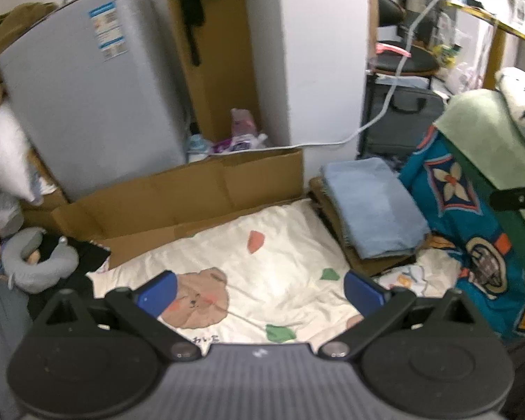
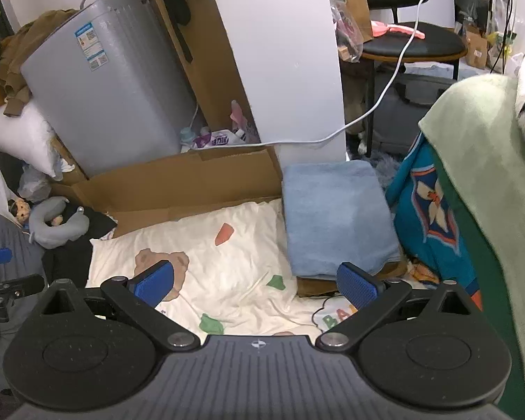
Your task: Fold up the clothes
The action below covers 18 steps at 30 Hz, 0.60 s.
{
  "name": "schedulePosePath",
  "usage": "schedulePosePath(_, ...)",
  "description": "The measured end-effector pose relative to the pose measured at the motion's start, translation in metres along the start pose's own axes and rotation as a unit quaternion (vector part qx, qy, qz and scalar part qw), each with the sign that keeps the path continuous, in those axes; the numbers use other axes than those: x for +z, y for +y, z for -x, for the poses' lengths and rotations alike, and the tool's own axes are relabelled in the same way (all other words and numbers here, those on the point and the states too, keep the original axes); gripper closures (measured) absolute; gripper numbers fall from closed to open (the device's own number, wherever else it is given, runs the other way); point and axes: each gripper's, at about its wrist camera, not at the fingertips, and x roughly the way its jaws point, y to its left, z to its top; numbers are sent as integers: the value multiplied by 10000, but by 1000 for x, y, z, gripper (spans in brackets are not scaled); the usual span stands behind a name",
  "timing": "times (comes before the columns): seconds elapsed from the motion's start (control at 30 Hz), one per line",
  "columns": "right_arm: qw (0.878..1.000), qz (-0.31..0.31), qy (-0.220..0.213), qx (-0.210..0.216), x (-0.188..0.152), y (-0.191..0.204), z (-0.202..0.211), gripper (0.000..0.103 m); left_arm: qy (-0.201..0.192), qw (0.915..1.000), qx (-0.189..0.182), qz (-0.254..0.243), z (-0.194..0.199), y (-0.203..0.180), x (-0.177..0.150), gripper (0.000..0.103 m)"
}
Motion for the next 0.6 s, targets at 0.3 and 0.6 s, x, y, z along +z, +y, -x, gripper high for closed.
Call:
schedulePosePath(0.3, 9994, 124, -330, 40, -23, -8, -37, 1, -158, 9987, 391, 300, -22, 23, -37, 1)
schedulePosePath(0.6, 9992, -18, -360, -189, -38, -5, -51, 1, -122, 9962, 289, 812, -31, 35, -55, 1)
